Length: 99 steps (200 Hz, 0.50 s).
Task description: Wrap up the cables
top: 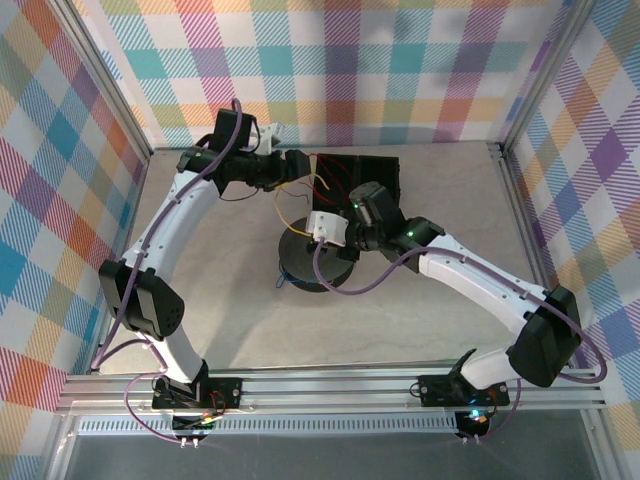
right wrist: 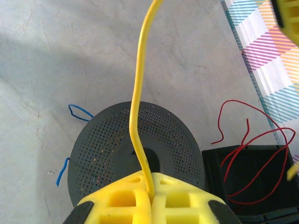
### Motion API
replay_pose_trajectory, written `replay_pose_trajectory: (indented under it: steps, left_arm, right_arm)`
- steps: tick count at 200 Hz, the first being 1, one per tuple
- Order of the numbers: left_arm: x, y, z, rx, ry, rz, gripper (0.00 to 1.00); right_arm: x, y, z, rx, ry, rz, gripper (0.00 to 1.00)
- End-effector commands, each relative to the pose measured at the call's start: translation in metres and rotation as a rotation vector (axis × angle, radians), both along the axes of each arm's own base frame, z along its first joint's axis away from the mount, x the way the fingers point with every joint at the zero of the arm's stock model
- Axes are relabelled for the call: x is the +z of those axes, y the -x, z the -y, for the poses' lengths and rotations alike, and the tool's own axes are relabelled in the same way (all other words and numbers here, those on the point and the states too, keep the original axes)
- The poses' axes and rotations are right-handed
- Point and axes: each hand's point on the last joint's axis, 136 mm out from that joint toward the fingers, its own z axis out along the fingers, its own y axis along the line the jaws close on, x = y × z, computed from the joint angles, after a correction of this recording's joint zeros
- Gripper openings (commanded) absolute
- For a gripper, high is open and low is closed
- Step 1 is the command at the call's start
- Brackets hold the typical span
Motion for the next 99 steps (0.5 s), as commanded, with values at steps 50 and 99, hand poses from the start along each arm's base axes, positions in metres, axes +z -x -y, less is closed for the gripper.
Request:
replay_pose_trajectory:
  steps: [50, 99]
  left_arm:
    - [0.007, 0.002, 0.008, -0.036, 0.018, 0.024, 0.06]
    - [0.021, -0.012, -0.008, 0.094, 0.094, 0.087, 0.00]
  right_arm:
    - [0.005, 0.003, 0.002, 0.001, -0.014, 0.057, 0.00]
    - [-0.001, 0.003, 0.009, -0.049, -0.033, 0.036, 0.00]
